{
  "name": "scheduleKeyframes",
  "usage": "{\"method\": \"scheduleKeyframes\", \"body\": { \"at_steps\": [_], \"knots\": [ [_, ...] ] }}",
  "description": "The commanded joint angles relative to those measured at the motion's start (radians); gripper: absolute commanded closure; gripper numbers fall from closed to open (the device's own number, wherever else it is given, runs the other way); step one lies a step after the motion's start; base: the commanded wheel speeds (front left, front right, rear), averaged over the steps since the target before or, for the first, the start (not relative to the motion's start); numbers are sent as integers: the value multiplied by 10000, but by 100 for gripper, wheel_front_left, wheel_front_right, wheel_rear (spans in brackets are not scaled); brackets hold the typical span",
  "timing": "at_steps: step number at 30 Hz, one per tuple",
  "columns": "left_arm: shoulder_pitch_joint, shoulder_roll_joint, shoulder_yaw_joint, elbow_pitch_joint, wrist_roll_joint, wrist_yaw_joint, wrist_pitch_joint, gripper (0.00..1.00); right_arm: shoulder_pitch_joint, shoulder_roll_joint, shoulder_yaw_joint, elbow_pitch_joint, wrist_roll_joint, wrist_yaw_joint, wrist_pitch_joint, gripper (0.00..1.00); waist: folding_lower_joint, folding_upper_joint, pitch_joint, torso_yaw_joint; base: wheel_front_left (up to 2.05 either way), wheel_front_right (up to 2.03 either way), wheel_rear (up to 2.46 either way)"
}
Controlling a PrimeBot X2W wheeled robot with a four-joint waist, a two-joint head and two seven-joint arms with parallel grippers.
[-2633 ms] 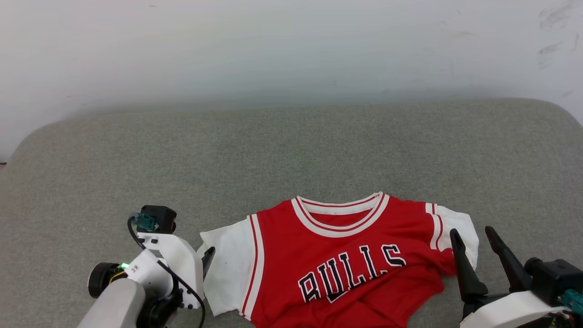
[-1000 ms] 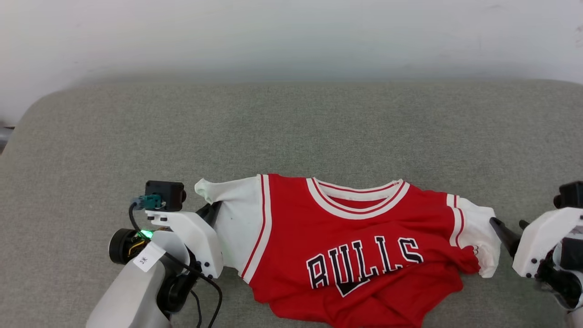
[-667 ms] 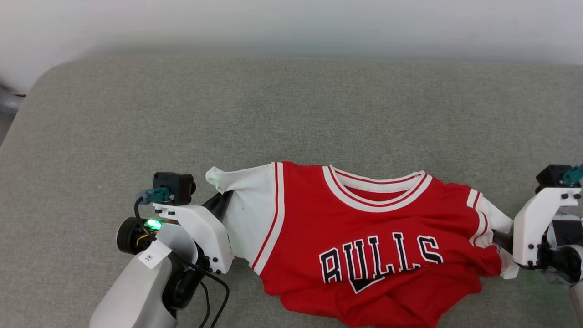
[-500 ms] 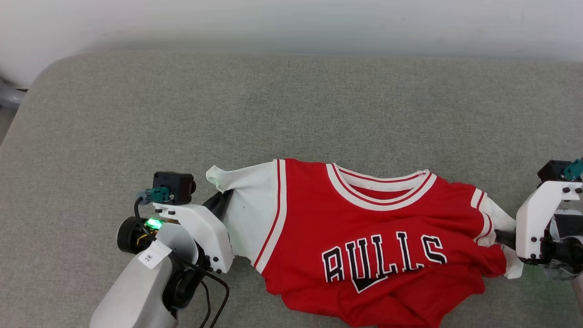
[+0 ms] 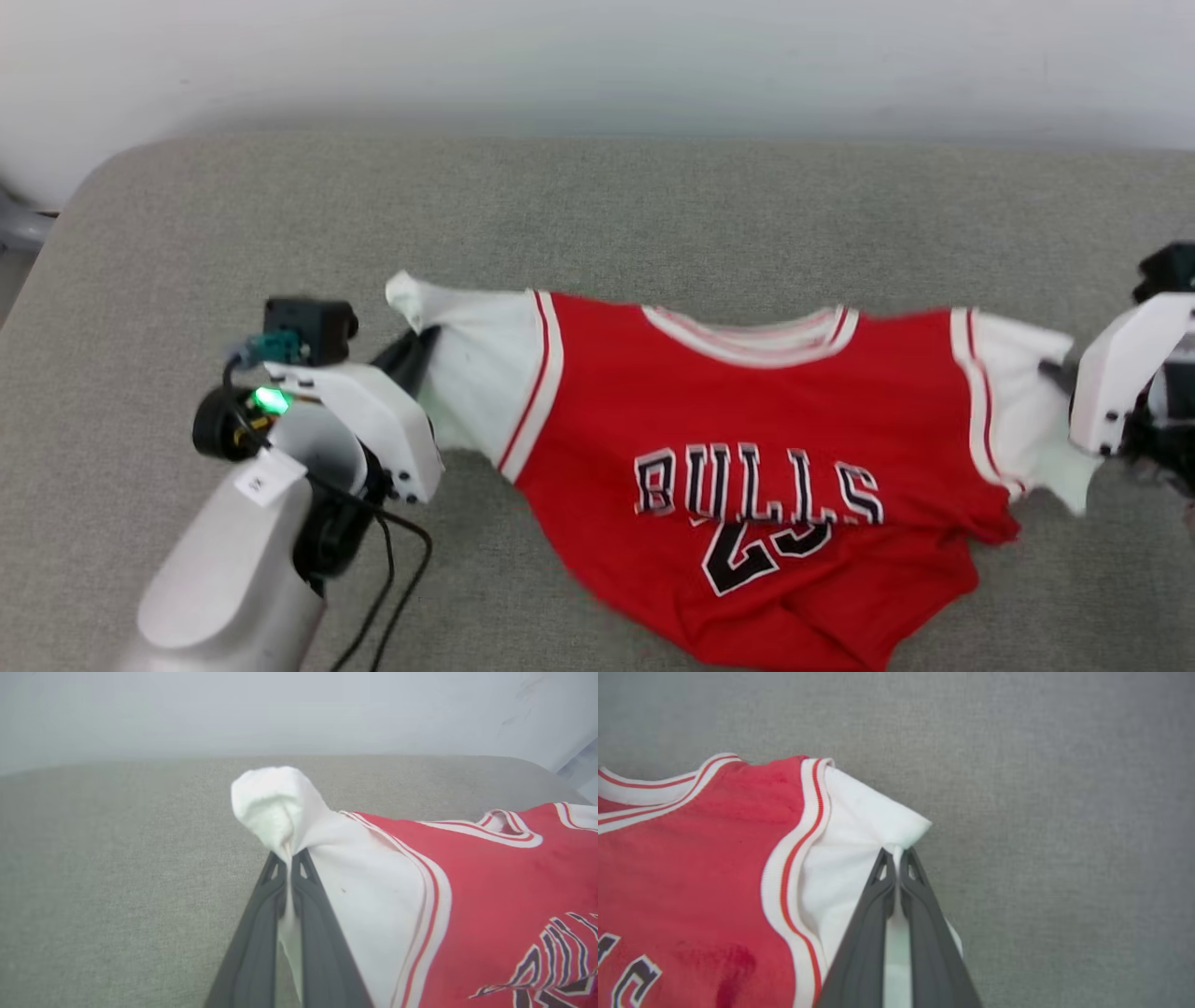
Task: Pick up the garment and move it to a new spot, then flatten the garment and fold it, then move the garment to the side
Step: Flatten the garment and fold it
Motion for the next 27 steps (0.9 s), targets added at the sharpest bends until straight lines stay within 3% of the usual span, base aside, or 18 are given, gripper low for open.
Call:
{"method": "scheduleKeyframes", "body": {
  "at_steps": [1,10,27],
  "knots": [
    [-301,96,70,-53,93,61,-14,100,-203,-69,-99,-91,-85,-10,-260,100,-1,0,-92,-71,0,0,0],
    [-2587,373,505,235,405,154,-212,100,-1911,130,-420,-461,-1034,-12,-1567,100,-1,0,-106,-285,0,0,0],
    [-8269,731,1034,3834,1162,-388,-2564,100,-6998,722,-620,461,-2375,-14,-4231,100,-1,0,1536,-798,0,0,0]
  ]
}}
